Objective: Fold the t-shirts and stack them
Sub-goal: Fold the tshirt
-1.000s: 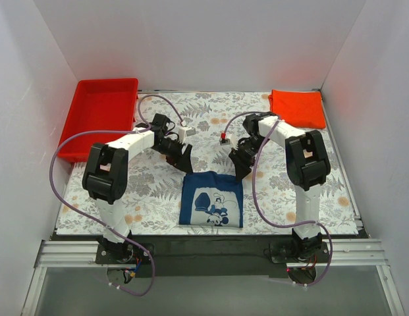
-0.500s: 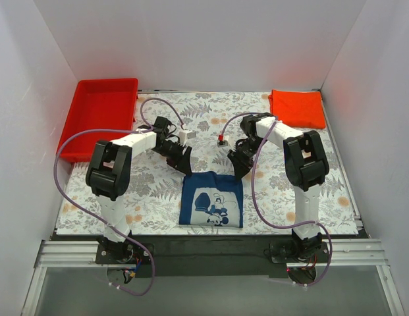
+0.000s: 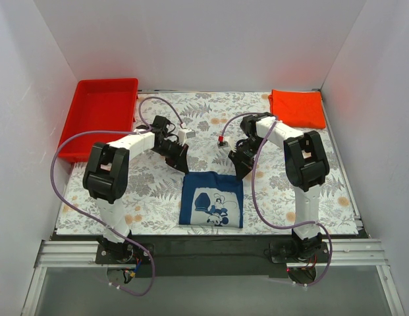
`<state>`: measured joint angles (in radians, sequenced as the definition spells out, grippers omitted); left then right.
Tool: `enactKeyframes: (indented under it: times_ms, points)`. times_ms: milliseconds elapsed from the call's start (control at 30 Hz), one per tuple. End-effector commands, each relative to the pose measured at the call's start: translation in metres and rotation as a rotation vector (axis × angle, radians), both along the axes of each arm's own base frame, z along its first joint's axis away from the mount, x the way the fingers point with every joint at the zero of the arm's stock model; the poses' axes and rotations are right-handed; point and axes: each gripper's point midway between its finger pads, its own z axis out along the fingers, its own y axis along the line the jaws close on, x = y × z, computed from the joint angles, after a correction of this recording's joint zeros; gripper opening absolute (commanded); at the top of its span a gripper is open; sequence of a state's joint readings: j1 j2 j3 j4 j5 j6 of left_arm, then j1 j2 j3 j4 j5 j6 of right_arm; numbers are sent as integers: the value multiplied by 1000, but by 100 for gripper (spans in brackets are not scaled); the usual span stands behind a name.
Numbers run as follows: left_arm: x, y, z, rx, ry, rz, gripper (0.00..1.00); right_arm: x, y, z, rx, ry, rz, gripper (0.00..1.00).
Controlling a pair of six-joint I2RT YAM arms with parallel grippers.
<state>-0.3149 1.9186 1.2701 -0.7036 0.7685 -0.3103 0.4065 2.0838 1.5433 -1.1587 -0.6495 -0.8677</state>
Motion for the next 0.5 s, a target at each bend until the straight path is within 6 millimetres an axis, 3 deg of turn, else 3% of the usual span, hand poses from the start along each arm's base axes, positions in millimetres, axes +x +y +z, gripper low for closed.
enactKeyframes:
  times_ms: [0, 67, 100, 133, 167, 367, 467]
  points:
    - [5, 1, 32, -31, -98, -3, 0, 6, -1, 28, 5, -66, 8, 16]
    - [5, 0, 34, -38, -99, -3, 0, 9, 0, 29, 3, -71, 1, 18]
    - [5, 0, 35, -43, -92, -3, 0, 10, 0, 29, 0, -70, -3, 22]
    - [4, 0, 35, -44, -92, -4, 0, 13, 1, 30, 2, -75, -7, 34]
    - [5, -1, 36, -47, -91, -4, 0, 14, 3, 30, 3, -75, -9, 35]
    - [2, 0, 33, -44, -85, -7, 0, 19, 8, 34, 24, -79, -15, 24]
    - [1, -1, 33, -47, -86, -8, 0, 19, 7, 30, 14, -70, -15, 29]
